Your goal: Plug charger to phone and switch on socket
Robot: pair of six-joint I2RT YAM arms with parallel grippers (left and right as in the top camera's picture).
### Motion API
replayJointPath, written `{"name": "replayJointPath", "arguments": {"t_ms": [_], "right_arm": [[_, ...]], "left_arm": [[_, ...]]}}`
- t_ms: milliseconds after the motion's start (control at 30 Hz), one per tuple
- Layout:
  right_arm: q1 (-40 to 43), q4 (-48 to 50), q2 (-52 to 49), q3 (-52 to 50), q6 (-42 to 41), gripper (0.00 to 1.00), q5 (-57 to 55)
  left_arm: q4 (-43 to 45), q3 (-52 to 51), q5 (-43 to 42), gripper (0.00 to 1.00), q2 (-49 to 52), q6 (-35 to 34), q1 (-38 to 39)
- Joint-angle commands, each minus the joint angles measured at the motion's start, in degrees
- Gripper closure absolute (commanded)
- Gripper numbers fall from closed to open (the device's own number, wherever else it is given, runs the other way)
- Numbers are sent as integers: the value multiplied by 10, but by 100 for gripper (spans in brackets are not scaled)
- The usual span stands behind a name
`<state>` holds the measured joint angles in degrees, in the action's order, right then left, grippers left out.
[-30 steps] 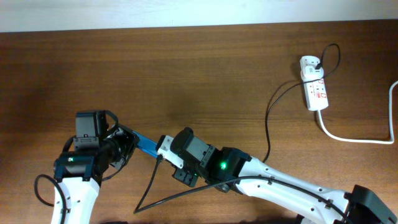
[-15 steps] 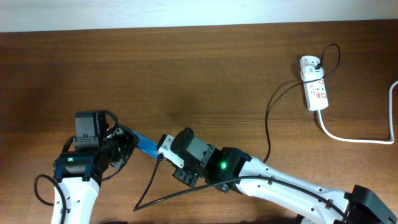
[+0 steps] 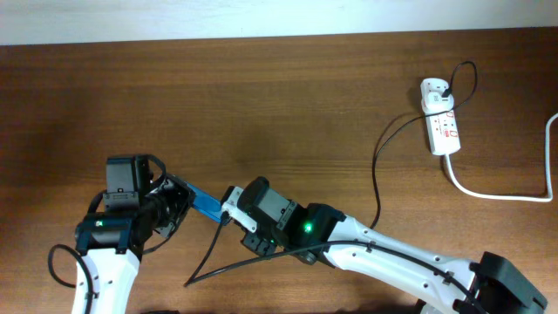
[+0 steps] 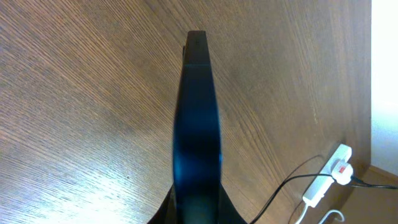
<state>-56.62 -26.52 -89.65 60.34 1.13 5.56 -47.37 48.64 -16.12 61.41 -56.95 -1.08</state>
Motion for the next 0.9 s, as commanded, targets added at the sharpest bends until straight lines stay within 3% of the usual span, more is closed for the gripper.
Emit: {"name": "replayJointPath", "arguments": {"t_ms": [0, 367, 867], "right_arm": [[12, -16, 3, 8, -17, 96, 0], [12, 0, 13, 8, -79, 96, 93], [12, 15, 13, 8, -92, 96, 73]], "left_arm": [[-1, 9, 11, 100, -5, 29, 2], [0, 9, 16, 100, -5, 28, 2], [-1, 9, 16, 100, -5, 29, 2]]}}
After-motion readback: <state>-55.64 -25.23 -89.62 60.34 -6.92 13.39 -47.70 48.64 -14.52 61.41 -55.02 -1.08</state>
